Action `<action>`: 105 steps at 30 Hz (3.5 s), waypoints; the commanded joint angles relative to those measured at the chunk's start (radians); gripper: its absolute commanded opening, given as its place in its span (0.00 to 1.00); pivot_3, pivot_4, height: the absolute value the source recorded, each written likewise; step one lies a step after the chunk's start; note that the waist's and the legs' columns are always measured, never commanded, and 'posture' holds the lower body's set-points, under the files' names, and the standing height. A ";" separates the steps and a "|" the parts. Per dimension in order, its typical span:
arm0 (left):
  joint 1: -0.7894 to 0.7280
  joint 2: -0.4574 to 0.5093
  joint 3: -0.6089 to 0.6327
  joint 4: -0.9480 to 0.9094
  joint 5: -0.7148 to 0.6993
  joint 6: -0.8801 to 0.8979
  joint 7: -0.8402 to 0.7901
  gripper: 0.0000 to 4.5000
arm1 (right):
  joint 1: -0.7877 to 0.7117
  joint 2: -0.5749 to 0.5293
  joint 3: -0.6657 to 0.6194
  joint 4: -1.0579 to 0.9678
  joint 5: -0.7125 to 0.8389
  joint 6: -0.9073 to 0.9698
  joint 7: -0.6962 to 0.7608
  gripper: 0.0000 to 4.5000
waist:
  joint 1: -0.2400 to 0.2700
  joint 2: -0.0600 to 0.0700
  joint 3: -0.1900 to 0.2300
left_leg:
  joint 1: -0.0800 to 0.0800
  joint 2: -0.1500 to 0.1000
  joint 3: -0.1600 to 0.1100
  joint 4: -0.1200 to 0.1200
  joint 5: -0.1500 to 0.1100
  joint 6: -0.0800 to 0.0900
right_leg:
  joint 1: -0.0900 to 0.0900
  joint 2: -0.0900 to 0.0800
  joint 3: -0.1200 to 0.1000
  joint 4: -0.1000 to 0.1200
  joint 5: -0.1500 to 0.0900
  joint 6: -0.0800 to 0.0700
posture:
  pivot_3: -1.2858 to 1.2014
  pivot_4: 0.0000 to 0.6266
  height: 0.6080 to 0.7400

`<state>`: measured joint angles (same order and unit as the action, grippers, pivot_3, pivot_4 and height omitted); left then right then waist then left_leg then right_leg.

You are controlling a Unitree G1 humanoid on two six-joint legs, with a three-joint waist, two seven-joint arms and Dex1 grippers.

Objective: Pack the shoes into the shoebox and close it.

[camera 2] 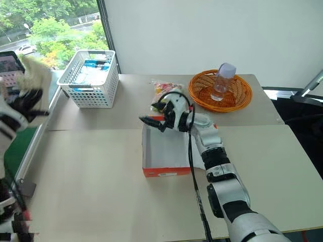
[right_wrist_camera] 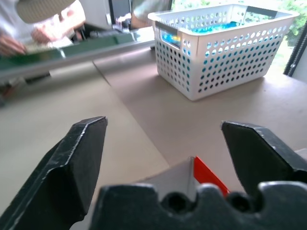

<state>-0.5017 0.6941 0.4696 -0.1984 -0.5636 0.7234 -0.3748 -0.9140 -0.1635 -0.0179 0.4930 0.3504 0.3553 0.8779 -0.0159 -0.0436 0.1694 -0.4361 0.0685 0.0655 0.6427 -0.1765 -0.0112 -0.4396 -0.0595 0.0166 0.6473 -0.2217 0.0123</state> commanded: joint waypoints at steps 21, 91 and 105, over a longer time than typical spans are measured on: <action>-0.230 -0.382 -0.391 0.004 0.008 -0.016 0.002 0.00 | -0.128 0.048 -0.353 -0.222 0.508 0.534 -0.430 1.00 | -0.002 0.000 0.000 | -0.003 -0.001 -0.003 0.001 0.000 0.001 | -0.001 0.002 0.000 -0.002 0.000 0.001 | 0.52 0.24 1.00; 0.141 0.054 -0.200 -0.365 -0.182 0.241 -0.129 0.61 | -0.401 -0.200 0.103 -0.097 0.242 0.962 -0.305 0.16 | -0.003 0.004 0.003 | -0.004 -0.001 -0.004 0.001 0.000 0.002 | -0.001 0.002 -0.001 -0.003 -0.001 0.001 | 0.52 0.24 1.00; 0.235 -0.031 -0.172 -0.468 -0.187 0.231 -0.004 0.61 | -0.281 -0.225 0.337 0.210 -0.019 0.763 -0.165 0.16 | 0.002 0.004 0.003 | -0.004 -0.001 -0.004 0.002 0.000 0.002 | -0.001 0.002 -0.001 -0.003 -0.001 0.001 | 0.52 0.24 1.00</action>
<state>-0.2622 0.6651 0.2667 -0.6218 -0.7481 0.9789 -0.3919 -1.1818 -0.3705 0.3174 0.6842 0.3681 1.1775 0.6855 -0.0138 -0.0398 0.1723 -0.4403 0.0676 0.0613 0.6443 -0.1761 -0.0096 -0.4409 -0.0572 0.0156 0.6446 -0.2226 0.0130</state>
